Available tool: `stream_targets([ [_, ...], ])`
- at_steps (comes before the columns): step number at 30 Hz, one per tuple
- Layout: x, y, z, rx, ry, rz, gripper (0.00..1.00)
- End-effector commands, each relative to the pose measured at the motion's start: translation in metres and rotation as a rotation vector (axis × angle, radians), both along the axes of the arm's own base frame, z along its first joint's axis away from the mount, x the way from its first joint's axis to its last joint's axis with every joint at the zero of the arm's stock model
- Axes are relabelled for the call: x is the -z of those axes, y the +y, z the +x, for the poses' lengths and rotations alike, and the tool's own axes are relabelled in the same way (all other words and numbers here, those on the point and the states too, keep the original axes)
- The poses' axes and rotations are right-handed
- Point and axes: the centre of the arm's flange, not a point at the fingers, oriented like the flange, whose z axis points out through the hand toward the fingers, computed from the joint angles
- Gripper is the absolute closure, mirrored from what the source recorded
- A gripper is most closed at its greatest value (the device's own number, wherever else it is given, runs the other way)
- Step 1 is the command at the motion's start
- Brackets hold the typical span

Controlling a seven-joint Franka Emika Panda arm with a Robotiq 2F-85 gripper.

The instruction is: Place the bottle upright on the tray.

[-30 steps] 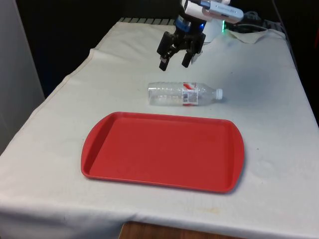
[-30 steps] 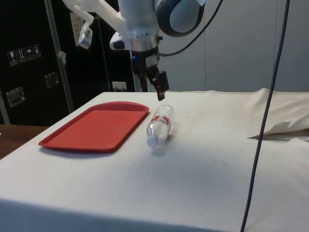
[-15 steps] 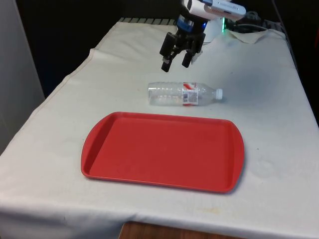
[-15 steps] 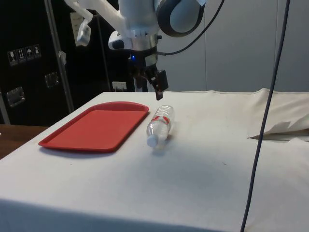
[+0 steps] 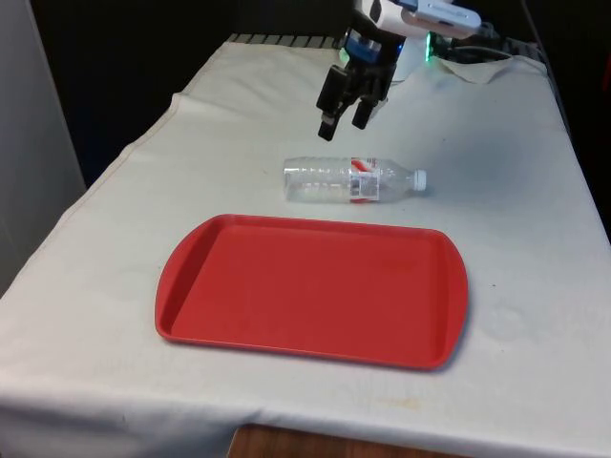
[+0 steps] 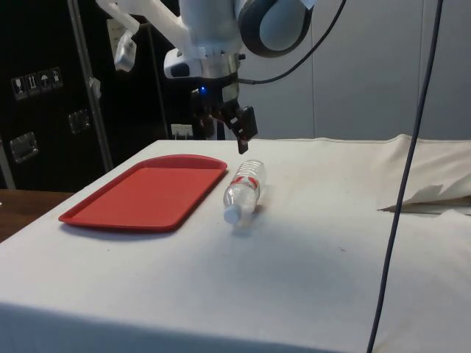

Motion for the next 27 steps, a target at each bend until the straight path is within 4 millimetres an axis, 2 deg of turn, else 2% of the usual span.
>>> stream_targets([
  [1, 0.000, 0.002, -0.001, -0.019, 0.000, 0.001, 0.00],
  [27, 0.003, 0.024, -0.003, -0.196, 0.070, -0.012, 0.00],
])
